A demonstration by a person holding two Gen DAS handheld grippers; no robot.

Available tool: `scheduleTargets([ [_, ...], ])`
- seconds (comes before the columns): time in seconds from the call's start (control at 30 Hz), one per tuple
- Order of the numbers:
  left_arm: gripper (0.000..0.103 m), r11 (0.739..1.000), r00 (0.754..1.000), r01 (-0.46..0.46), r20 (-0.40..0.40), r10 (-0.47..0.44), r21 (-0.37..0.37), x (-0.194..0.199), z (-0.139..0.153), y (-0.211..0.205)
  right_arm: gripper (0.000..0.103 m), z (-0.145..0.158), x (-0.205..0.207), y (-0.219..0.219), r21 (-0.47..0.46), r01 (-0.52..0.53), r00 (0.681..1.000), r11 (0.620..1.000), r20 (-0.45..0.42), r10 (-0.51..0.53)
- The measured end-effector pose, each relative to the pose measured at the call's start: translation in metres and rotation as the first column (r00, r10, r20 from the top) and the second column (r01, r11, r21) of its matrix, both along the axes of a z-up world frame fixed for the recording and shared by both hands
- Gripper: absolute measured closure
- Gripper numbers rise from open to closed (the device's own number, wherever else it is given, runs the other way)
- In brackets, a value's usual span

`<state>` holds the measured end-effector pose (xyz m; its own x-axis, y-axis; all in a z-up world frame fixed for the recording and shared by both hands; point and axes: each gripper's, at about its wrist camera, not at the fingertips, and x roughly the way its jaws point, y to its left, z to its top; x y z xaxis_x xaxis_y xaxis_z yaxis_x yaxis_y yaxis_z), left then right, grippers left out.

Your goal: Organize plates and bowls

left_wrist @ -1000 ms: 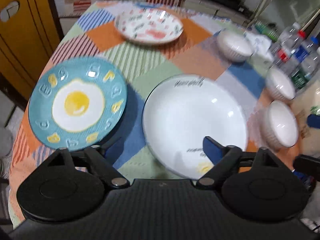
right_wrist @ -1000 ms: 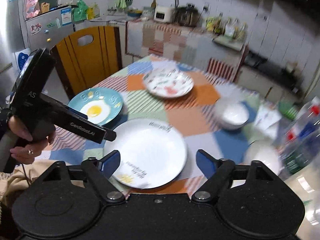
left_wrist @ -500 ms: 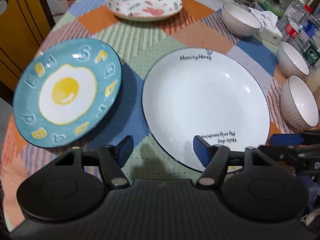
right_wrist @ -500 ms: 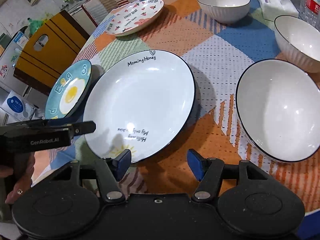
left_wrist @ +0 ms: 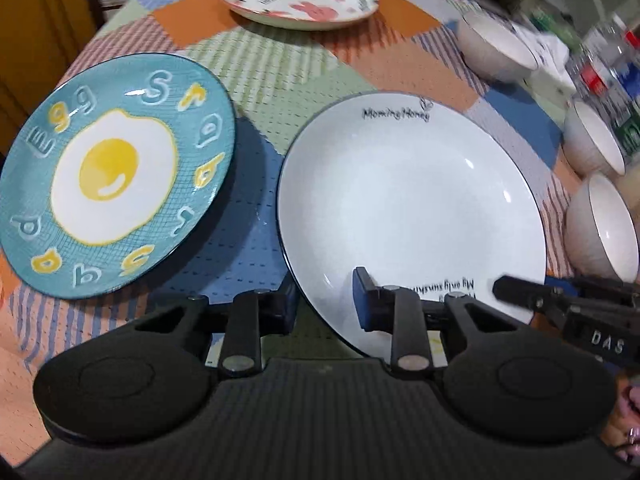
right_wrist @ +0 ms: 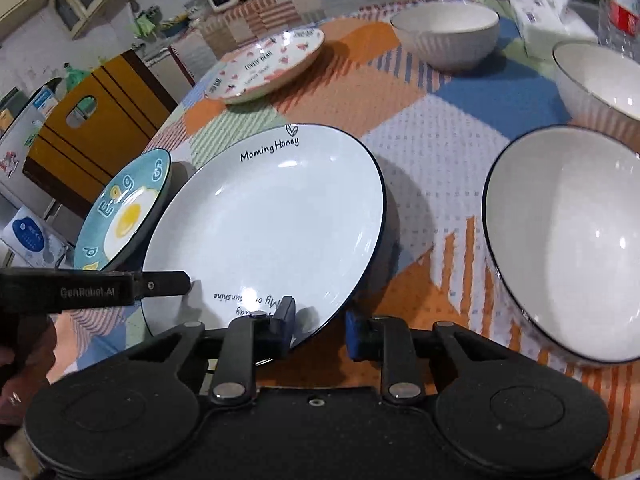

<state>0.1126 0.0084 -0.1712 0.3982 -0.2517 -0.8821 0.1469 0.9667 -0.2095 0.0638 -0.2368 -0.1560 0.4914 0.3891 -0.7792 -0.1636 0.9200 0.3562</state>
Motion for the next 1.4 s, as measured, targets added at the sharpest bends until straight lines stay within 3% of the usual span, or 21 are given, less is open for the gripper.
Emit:
scheduleTargets([
  [0.13, 0.076, 0.999, 0.997, 0.035, -0.065, -0.034, 0.008, 0.008, 0.005, 0.000, 0.075, 0.004, -0.005, 0.000, -0.028, -0.026, 0.999, 0.999, 0.036, 0.027],
  [0.5, 0.076, 0.992, 0.993, 0.114, 0.024, -0.115, 0.049, 0.007, 0.039, -0.002, 0.075, 0.021, 0.002, -0.007, -0.028, -0.030, 0.995, 0.999, 0.092, 0.032],
  [0.8, 0.076, 0.967, 0.967, 0.245, 0.060, -0.249, 0.078, 0.050, 0.066, -0.003, 0.075, 0.038, 0.035, -0.004, -0.010, -0.007, 0.992, 1.000, 0.128, 0.009],
  [1.03, 0.075, 0.956, 0.957, 0.286, 0.032, -0.288, 0.064, 0.093, 0.052, -0.014, 0.075, 0.033, 0.072, -0.005, -0.060, 0.049, 0.995, 0.997, 0.094, -0.043],
  [1.23, 0.075, 0.954, 0.954, 0.300, -0.020, -0.299, 0.027, 0.108, 0.031, -0.018, 0.075, 0.021, 0.083, -0.002, -0.106, 0.072, 0.996, 0.992, 0.054, -0.066],
  [1.4, 0.075, 0.964, 0.963, 0.259, -0.057, -0.262, -0.059, 0.115, 0.019, -0.013, 0.075, 0.024, 0.081, 0.001, -0.147, 0.065, 0.997, 0.987, 0.058, -0.058],
])
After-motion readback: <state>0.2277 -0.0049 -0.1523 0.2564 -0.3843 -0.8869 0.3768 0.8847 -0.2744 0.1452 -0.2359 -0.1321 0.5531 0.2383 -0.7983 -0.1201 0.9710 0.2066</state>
